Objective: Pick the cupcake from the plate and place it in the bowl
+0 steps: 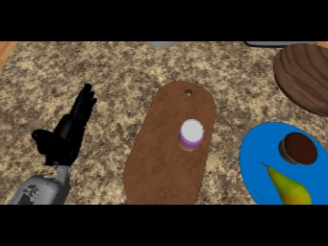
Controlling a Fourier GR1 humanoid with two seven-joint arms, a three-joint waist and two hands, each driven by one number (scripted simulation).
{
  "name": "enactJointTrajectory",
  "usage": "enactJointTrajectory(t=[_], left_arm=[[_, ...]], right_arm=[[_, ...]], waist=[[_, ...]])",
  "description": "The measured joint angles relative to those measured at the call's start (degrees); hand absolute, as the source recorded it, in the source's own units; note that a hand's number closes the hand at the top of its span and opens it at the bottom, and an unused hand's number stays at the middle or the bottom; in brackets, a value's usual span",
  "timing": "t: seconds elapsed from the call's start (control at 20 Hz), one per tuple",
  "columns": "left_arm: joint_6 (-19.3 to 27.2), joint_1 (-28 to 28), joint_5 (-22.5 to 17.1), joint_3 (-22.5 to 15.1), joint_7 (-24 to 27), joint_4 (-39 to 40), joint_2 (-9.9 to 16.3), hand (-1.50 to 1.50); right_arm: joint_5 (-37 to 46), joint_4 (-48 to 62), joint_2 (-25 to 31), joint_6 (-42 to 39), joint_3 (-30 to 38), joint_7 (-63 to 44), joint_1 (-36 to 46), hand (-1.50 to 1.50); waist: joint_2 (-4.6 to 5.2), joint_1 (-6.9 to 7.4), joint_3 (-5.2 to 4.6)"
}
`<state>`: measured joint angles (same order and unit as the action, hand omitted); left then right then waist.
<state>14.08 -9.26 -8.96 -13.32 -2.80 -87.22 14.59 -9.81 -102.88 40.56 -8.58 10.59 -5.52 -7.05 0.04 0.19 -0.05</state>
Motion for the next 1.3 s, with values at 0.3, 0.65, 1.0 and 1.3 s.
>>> enactJointTrajectory(t=[0.3, 0.65, 1.0, 1.3], left_arm=[[-1.14, -1.58, 0.63, 1.42, 0.24, 2.04, -1.19, 0.00], [-2.19, 1.24, 2.90, 2.14, -1.06, -1.36, -2.61, 0.00], [-3.14, 1.50, 4.98, 3.31, -1.39, -1.70, -4.29, 0.00], [-5.02, 0.80, 5.62, 5.20, -1.42, -0.89, -5.27, 0.00]], right_arm=[[3.99, 4.43, 0.21, -4.30, -2.99, -3.72, 1.90, -1.50], [7.35, 9.95, -2.72, -10.22, -1.36, -0.25, 2.57, -1.50], [6.48, 11.95, -5.92, -15.21, 2.71, 4.21, 1.64, -1.50], [6.14, 11.09, -10.03, -16.97, 4.46, 3.82, 1.83, -1.50]], waist=[[0.03, -0.11, 0.04], [-0.05, -0.19, 0.07], [-0.07, -0.33, 0.06], [-0.07, -0.34, 0.04]])
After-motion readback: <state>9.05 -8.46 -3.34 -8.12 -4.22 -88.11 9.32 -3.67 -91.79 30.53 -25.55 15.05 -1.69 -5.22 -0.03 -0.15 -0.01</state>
